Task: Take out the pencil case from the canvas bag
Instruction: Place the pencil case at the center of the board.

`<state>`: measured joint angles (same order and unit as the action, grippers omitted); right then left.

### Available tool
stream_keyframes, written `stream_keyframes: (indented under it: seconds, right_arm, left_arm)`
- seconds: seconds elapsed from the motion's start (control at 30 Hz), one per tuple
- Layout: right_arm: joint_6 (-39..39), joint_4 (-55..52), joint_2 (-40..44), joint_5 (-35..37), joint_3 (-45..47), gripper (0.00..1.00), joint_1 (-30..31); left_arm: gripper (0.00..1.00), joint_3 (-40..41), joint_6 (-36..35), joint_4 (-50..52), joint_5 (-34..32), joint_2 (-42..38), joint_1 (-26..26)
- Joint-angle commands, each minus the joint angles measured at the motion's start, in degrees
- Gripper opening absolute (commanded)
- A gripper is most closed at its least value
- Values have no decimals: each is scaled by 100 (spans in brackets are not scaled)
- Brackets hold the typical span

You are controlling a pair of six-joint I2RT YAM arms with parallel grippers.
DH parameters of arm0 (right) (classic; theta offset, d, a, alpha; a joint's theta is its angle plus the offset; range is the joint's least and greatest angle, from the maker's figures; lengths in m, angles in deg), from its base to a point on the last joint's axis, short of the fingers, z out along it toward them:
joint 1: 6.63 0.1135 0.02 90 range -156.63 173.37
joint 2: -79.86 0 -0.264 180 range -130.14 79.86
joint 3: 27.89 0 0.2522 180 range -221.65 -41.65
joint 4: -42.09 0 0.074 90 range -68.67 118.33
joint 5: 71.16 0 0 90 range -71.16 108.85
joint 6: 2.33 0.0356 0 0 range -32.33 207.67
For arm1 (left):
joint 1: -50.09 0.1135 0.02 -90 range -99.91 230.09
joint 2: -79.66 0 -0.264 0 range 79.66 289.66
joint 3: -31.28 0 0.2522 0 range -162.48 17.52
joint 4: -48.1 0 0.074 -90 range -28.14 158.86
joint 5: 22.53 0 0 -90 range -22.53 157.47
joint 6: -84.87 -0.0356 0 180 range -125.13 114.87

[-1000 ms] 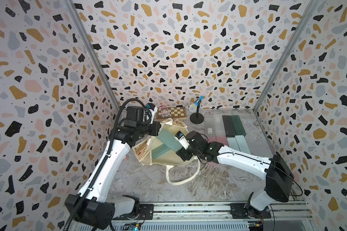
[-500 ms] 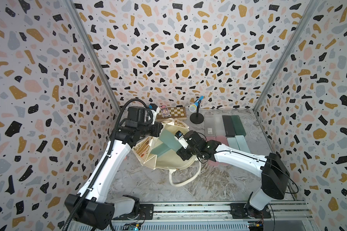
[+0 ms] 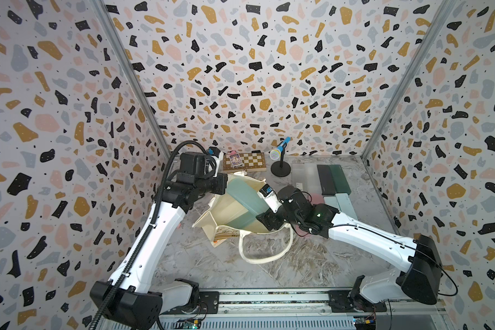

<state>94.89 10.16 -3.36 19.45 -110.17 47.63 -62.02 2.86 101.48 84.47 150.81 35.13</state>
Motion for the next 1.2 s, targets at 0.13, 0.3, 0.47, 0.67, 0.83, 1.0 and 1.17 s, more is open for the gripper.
stream_keyframes:
  seconds: [0.13, 0.3, 0.47, 0.67, 0.83, 1.0, 1.17]
  right_arm:
    - [893, -508, -891, 46, -1195, 51, -30]
    - [1326, -468, -1202, -176, -1507, 50, 112]
    - [1274, -333, -792, 83, -1132, 50, 402]
    - [1164, 19, 236, 6, -85, 49, 440]
    - [840, 29, 964, 115, 538, 49, 439]
    - [868, 16, 1531, 727, 909, 47, 317]
    - [1476, 25, 1531, 1016, 1186, 44, -286]
  left_arm:
    - [0, 6, 55, -732, 867, -433, -300]
    - [0, -26, 212, -595, 489, -300, -428]
    - [0, -117, 440, -231, -1136, -188, -430]
    - [0, -186, 592, -38, -2186, -146, -394]
    - [0, -262, 552, 54, -2506, -122, -294]
    - [0, -510, 633, 323, -3086, -39, 86]
    - [0, -1017, 821, 791, -3422, 228, 661]
